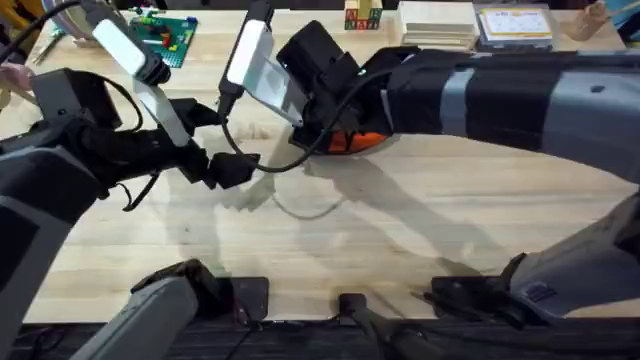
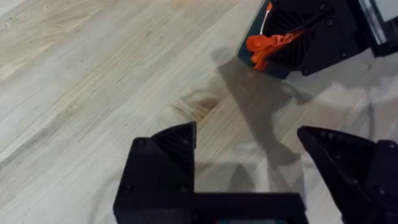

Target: Unzip the bag, pick up the pens from the table one at a time and place them inside, then zip the bag closed.

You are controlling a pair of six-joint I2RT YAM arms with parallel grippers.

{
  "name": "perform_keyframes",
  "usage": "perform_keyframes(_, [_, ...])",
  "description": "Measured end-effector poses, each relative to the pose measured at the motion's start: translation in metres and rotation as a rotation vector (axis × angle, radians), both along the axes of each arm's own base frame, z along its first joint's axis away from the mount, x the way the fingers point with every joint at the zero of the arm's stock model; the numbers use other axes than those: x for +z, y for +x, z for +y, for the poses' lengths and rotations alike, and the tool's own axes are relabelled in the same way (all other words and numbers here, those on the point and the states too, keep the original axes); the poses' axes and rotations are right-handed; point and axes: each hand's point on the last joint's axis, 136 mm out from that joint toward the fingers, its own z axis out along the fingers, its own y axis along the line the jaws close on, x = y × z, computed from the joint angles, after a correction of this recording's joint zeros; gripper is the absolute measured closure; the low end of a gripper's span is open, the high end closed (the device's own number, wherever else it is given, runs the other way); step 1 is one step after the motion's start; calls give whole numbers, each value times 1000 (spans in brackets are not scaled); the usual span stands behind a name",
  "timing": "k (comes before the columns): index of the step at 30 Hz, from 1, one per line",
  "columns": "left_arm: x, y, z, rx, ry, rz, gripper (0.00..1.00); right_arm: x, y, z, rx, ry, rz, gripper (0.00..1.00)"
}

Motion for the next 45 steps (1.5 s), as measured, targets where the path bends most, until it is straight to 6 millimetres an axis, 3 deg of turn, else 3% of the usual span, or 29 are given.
perform_keyframes(9, [0,0,0,0,0,0,7,6,1,0,-12,13,-6,957])
perform_keyframes(20, [4,0,-4,-14,-26,-11,7,51,2,0,-188,185,10,961])
perform_keyframes(34, [17,15,-3,-39,-4,-129,7,50,0,-2,-240,206,41,964])
perform_keyframes(45, [11,29,-46,-231,-69,-187,7,49,-3,-2,-238,200,52,964])
